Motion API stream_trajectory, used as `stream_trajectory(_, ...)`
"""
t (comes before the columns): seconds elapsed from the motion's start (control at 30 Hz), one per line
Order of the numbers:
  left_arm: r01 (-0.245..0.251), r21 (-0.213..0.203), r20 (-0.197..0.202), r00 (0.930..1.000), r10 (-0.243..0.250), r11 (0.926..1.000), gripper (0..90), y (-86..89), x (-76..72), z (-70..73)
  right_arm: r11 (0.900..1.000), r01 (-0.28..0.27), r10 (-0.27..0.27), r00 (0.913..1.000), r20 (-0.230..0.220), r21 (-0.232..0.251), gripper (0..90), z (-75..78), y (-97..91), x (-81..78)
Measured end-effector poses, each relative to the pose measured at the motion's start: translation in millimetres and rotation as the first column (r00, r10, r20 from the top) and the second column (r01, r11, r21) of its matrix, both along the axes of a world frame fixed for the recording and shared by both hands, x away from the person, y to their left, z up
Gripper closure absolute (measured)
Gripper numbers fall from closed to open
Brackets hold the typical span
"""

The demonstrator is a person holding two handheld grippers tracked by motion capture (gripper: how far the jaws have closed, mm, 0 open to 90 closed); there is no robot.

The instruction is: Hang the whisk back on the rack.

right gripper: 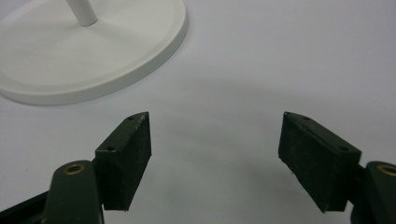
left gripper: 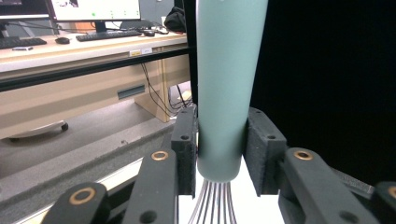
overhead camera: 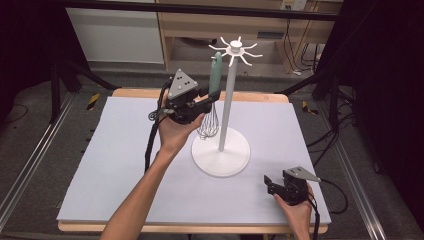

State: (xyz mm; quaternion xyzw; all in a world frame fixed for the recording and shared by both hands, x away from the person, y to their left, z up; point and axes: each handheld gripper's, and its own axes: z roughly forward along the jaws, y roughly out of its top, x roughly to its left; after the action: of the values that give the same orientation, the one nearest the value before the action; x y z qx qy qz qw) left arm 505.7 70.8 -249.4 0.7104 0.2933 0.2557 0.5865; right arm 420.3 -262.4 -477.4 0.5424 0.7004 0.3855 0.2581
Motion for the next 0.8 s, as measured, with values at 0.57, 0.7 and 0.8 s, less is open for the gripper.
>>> stream_trajectory(0.57, 0.022, 0.023, -0.031, 0.9993, -0.021, 0.9995, 56.5, 23.9, -16.2, -21.3, 1.0, 0.003, -0.003, 1.0, -0.004, -0.002, 25.8, -0.1, 0.4, -0.2)
stream_trajectory(0.7, 0.043, 0.023, -0.058, 0.9975, -0.041, 0.9988, 54.2, 34.2, -23.1, -32.0, 1.0, 0.0, 0.0, 1.0, -0.002, -0.005, 25.8, -0.2, 0.7, -0.3)
stream_trajectory(0.8, 0.039, 0.026, -0.073, 0.9967, -0.037, 0.9989, 52.9, 46.2, -29.9, -42.5, 1.0, -0.001, 0.001, 1.0, -0.006, -0.001, 25.8, -0.2, 2.0, -0.8)
